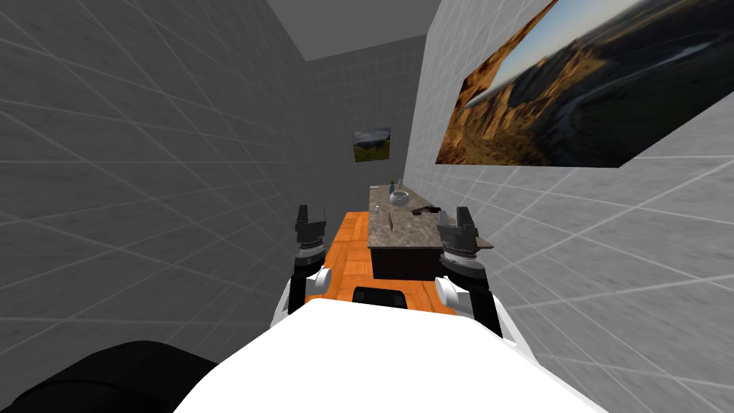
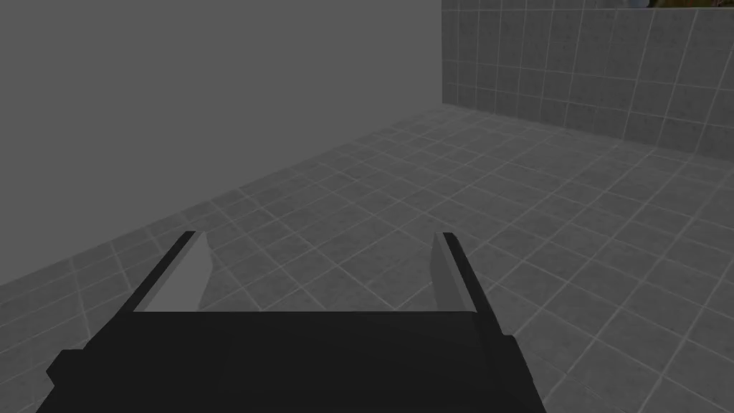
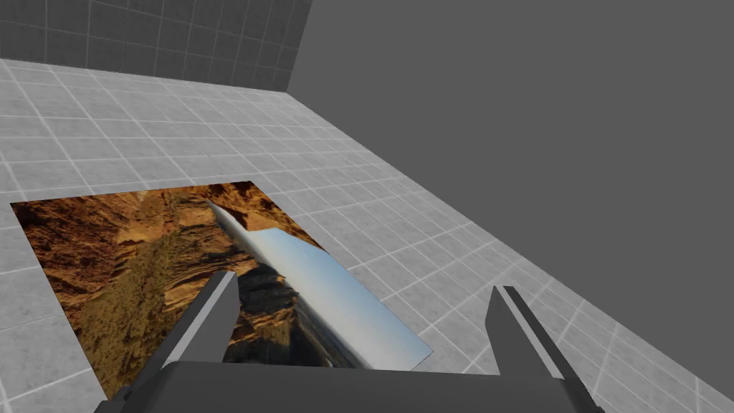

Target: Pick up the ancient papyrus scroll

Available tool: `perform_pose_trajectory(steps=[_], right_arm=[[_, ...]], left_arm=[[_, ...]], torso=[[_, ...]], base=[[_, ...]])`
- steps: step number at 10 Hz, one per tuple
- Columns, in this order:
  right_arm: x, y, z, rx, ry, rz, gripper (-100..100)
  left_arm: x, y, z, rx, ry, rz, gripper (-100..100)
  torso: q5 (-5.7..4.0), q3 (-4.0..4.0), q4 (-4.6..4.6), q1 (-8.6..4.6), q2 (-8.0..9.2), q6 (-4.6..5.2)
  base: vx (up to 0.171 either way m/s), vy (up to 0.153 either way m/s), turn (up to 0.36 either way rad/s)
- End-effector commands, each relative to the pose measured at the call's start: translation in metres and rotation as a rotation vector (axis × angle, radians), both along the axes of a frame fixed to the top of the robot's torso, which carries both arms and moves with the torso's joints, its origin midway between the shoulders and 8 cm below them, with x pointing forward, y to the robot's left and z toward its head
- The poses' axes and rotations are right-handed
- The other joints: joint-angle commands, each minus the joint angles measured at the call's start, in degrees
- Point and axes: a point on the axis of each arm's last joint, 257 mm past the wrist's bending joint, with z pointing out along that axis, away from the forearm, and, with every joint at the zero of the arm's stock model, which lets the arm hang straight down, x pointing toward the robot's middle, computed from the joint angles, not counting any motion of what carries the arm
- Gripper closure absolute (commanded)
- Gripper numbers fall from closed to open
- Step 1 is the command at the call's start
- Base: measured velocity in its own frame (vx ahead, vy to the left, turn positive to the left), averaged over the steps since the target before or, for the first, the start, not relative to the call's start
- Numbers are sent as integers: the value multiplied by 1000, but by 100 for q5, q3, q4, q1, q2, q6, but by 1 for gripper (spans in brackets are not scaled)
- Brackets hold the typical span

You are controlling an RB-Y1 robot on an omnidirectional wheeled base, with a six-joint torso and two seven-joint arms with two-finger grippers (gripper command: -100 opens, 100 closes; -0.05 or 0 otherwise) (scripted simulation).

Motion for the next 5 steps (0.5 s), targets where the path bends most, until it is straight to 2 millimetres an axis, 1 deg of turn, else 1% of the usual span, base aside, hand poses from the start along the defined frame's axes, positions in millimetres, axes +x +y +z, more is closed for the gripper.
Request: perform_pose_trajectory(steps=[1, 2, 3, 5], right_arm=[[4, 2, -7, -34, 26, 3, -100], [7, 2, -14, -61, 50, 3, -100], [11, 2, -23, -91, 80, 1, -100], [21, 0, -47, -155, 154, -12, -100]], left_arm=[[0, 0, 0, 0, 0, 0, 0], [0, 0, 0, 0, 0, 0, 0], [0, 0, 0, 0, 0, 0, 0], [0, 0, 0, 0, 0, 0, 0]], torso=[[0, 0, 0, 0, 0, 0], [1, 2, 1, 7, 4, -1], [4, 2, 1, 18, 3, -1], [9, 8, 3, 44, 14, -1]], base=[[-12, 24, 43], [-8, 58, 57], [-32, 96, 76], [-46, 123, 92]])
